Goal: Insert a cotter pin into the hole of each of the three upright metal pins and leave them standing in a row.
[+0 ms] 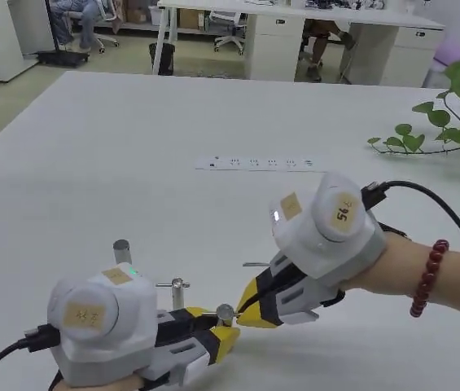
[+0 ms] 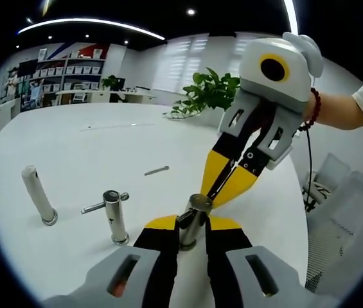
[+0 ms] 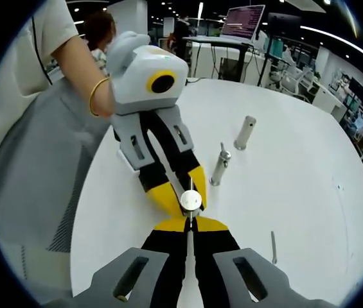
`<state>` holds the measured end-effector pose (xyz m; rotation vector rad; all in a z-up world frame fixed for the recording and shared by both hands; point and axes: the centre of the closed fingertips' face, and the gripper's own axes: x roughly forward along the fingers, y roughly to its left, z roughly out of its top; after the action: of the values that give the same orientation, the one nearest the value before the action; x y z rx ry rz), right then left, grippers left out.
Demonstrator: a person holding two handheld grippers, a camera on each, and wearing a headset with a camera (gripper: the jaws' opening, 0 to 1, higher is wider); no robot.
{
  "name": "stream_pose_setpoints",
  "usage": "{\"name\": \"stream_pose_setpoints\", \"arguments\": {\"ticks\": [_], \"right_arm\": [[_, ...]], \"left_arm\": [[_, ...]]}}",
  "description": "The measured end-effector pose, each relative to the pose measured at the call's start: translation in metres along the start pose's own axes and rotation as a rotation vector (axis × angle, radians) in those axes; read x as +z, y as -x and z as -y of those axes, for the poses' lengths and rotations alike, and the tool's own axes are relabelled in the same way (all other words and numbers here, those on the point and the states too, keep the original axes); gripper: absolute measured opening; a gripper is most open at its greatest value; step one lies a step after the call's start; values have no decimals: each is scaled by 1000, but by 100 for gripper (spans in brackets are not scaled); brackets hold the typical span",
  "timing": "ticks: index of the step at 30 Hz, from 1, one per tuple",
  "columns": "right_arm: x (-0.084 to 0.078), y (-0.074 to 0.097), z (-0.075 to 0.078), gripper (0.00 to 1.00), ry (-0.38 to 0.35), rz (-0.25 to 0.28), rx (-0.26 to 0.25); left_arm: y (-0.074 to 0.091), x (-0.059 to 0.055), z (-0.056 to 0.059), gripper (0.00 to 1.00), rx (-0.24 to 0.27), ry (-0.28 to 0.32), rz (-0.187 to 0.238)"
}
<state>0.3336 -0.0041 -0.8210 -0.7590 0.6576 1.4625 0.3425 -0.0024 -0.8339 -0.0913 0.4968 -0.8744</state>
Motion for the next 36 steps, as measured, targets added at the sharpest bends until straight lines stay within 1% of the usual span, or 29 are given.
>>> {"name": "stream_pose_setpoints", "arguments": {"ticks": [3, 10, 15, 19, 23, 29, 31, 36], "right_arm": [[1, -1, -1, 3, 1, 4, -1], [2, -2, -1, 3, -4, 9, -2], [2, -1, -1, 4, -34, 13, -2], [-1, 2, 0, 10, -51, 6, -10], [-2, 8, -1, 10, -62, 13, -17], [-4, 13, 0, 8, -70, 11, -28], [-4, 13, 0, 5, -65, 12, -31], [-1, 10, -1, 5, -66, 20, -32]], "left_arm": [[0, 0, 1, 14, 0, -6, -1], [0, -1, 1, 14, -2, 6, 3], [0, 0, 1, 14, 1, 6, 3], [-1, 0, 1, 14, 4, 3, 2], [-1, 0, 2, 14, 6, 3, 2], [-1, -1, 2, 14, 8, 6, 3], [-1, -1, 2, 14, 8, 7, 3], [-1, -1, 2, 14, 6, 11, 3]]}}
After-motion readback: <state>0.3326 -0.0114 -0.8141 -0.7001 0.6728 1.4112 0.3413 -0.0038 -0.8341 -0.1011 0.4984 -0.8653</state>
